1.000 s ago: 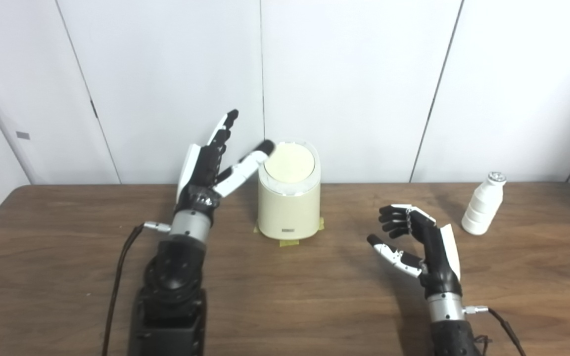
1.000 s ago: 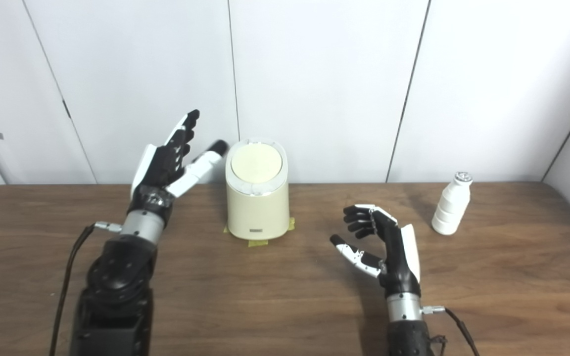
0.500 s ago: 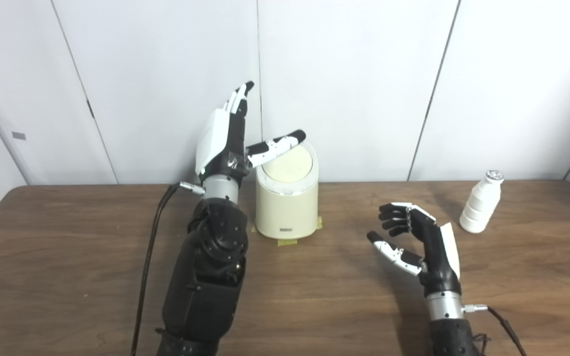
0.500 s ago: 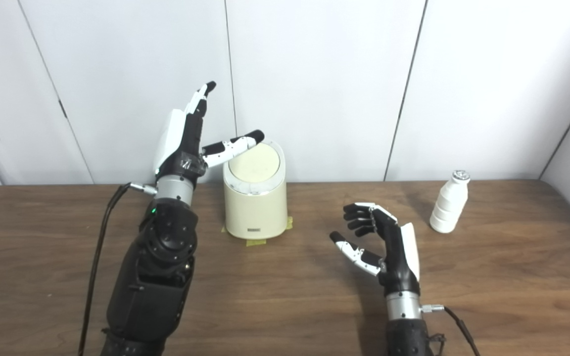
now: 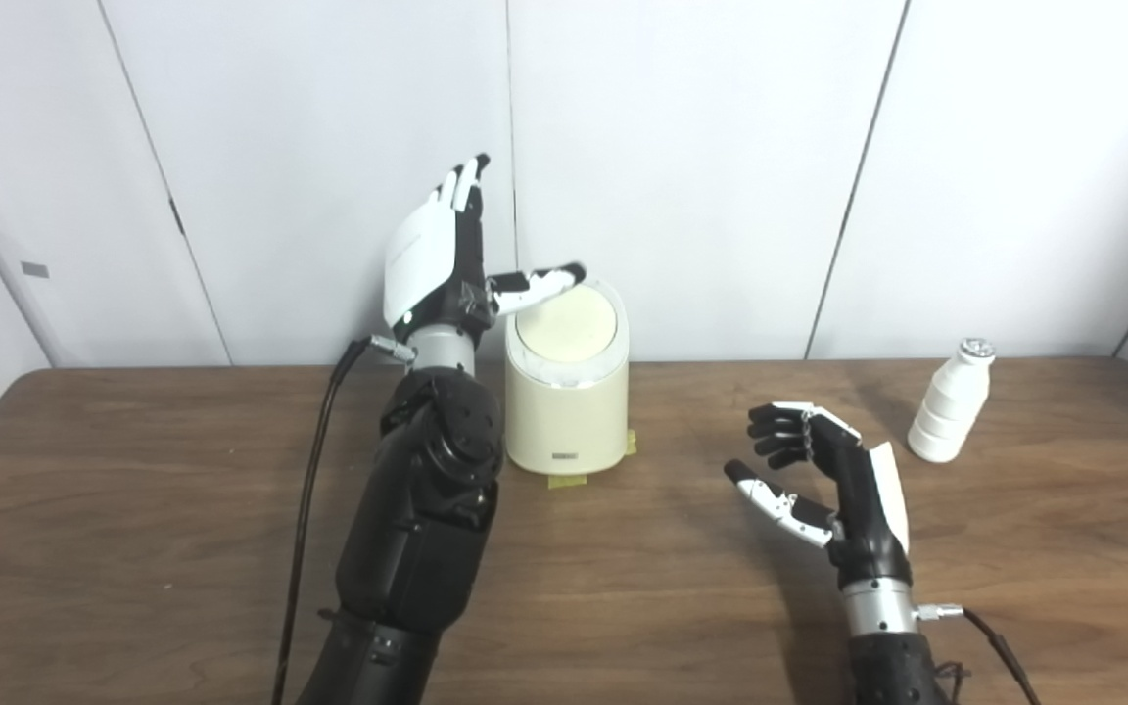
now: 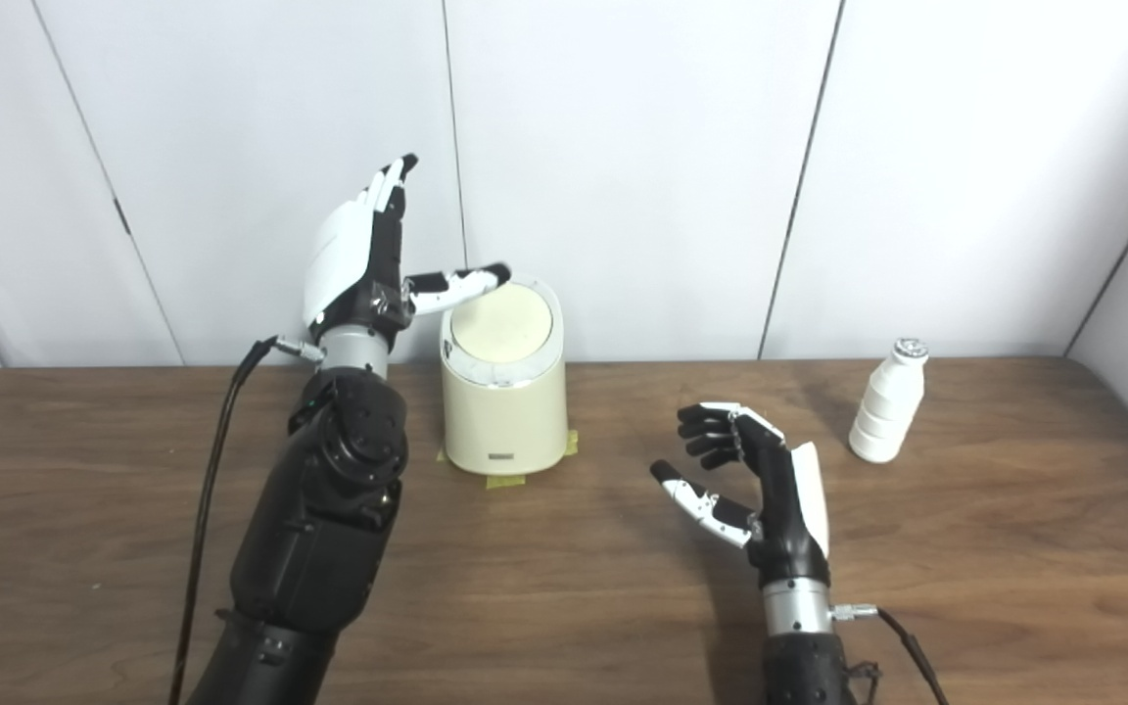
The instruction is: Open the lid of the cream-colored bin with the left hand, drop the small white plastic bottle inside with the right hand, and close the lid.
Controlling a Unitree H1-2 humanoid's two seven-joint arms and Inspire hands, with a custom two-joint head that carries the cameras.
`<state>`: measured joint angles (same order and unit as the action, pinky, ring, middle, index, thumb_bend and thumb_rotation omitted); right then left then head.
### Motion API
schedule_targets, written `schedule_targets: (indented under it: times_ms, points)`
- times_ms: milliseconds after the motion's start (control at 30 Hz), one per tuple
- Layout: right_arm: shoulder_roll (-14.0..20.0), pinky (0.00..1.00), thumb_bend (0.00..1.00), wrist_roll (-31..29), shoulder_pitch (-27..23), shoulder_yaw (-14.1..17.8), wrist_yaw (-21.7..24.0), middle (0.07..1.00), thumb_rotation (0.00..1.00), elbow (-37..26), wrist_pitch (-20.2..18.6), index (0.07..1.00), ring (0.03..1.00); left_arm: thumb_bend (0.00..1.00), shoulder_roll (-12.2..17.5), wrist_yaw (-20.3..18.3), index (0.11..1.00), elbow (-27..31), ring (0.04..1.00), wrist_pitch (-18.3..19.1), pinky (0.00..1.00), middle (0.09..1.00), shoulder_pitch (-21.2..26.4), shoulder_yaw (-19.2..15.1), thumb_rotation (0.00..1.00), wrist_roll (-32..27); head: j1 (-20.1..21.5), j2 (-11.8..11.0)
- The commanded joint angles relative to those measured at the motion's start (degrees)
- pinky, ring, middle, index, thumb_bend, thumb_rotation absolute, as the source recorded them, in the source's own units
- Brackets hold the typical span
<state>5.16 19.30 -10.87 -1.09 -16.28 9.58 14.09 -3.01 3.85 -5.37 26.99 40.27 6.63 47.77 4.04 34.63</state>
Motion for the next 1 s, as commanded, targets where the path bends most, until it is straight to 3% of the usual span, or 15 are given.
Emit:
schedule_targets:
  times_ms: [0,533,967]
  points:
    - [0.35,0.48,0.35,0.78,2.66,-0.04,-0.29,0.588,0.14,1.59,1.12,0.593,0.554,0.81,0.21,1.29,1.000,0.17,1.000,-0.09,1.00,1.000,2.74,-0.19,0.17,2.16,0.05,0.01]
    - [0.12,0.48,0.35,0.64,2.73,-0.08,-0.34,0.589,0.13,1.47,1.28,0.588,0.554,0.83,1.96,3.72,1.000,-2.16,1.000,-0.32,1.00,1.000,2.03,2.17,0.15,2.04,0.45,0.26]
    - [0.06,0.48,0.35,1.27,2.81,-0.42,-0.39,0.584,0.13,1.25,1.00,0.590,0.551,0.87,2.08,8.72,1.000,-8.28,1.000,-1.46,1.00,1.000,3.12,3.34,0.20,0.67,0.91,0.35]
